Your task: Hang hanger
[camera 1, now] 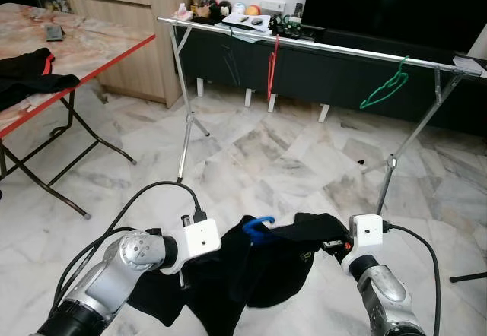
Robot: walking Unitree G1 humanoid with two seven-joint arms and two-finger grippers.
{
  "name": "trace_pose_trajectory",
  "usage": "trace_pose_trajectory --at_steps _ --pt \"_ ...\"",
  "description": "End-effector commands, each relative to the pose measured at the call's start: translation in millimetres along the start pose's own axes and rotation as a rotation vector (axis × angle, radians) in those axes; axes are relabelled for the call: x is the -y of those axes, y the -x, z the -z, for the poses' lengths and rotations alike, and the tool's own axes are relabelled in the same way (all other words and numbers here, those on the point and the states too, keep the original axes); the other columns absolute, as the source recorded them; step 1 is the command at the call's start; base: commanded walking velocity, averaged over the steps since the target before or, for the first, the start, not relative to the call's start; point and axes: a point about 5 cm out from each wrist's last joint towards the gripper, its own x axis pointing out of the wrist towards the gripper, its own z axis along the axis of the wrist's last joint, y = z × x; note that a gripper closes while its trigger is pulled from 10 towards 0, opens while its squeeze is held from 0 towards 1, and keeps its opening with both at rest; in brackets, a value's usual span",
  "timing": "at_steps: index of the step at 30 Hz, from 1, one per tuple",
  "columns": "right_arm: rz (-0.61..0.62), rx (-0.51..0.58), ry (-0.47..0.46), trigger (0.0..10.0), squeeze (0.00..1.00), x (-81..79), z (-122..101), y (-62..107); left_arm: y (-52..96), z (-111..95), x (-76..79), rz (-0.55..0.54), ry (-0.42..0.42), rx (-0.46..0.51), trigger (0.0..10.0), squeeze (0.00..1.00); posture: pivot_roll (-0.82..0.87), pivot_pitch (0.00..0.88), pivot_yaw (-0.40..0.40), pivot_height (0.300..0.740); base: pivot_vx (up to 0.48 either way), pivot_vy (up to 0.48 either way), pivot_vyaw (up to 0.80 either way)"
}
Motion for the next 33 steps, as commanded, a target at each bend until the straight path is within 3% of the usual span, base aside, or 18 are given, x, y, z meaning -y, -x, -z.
trace_pose_trajectory --at_steps 1,3,6,10,18,24,25,26,30,33 --pt "0.005 -0.018 0.016 0.0 0.00 7.1 -0.8 2.3 10.4 -1.4 3.9 0.065 -0.024 0.043 10.0 0.00 0.09 0.057 -0.097 0.740 0.000 0.000 0.00" --pt "-0.028 -0.041 0.025 0.0 0.00 5.6 1.3 2.6 23.6 0.1 4.6 0.110 -0.013 0.084 10.0 0.00 0.09 0.057 -0.098 0.740 0.000 0.000 0.00" --pt "-0.052 -0.059 0.034 0.0 0.00 4.1 3.7 3.3 30.8 -0.3 2.9 0.123 0.016 0.124 10.0 0.00 0.09 0.055 -0.104 0.740 0.000 0.000 0.00" --pt "-0.087 -0.110 0.060 0.0 0.00 1.9 13.6 8.1 46.7 -1.3 -12.1 0.075 0.031 0.184 10.0 0.00 0.08 0.055 -0.104 0.740 0.000 0.000 0.00" --pt "-0.088 -0.131 0.067 0.0 0.00 3.6 16.5 10.3 53.2 1.7 -16.0 0.109 -0.015 0.158 10.0 0.00 0.09 0.055 -0.105 0.740 0.000 0.000 0.00" --pt "-0.137 -0.250 0.124 0.0 0.00 2.8 33.6 19.3 46.2 -6.5 -3.2 0.232 -0.016 0.197 10.0 0.00 0.08 0.054 -0.107 0.740 0.000 0.000 0.00" --pt "-0.142 -0.306 0.169 0.0 0.00 4.1 41.7 24.8 44.9 -3.3 -1.8 0.252 -0.058 0.135 10.0 0.00 0.08 0.054 -0.106 0.740 0.000 0.000 0.00" --pt "-0.142 -0.306 0.169 0.0 0.00 4.1 41.7 24.8 44.9 -3.3 -1.8 0.252 -0.058 0.135 10.0 0.00 0.08 0.054 -0.106 0.740 0.000 0.000 0.00" --pt "-0.139 -0.361 0.214 0.0 0.00 5.5 49.4 29.7 39.6 12.4 -4.8 0.233 -0.179 -0.043 10.0 0.00 0.08 0.054 -0.102 0.740 0.000 0.000 0.00" --pt "-0.142 -0.375 0.224 0.0 0.00 4.0 50.8 29.3 32.5 17.9 -7.0 0.185 -0.181 -0.082 10.0 0.00 0.08 0.055 -0.100 0.740 0.000 0.000 0.00"
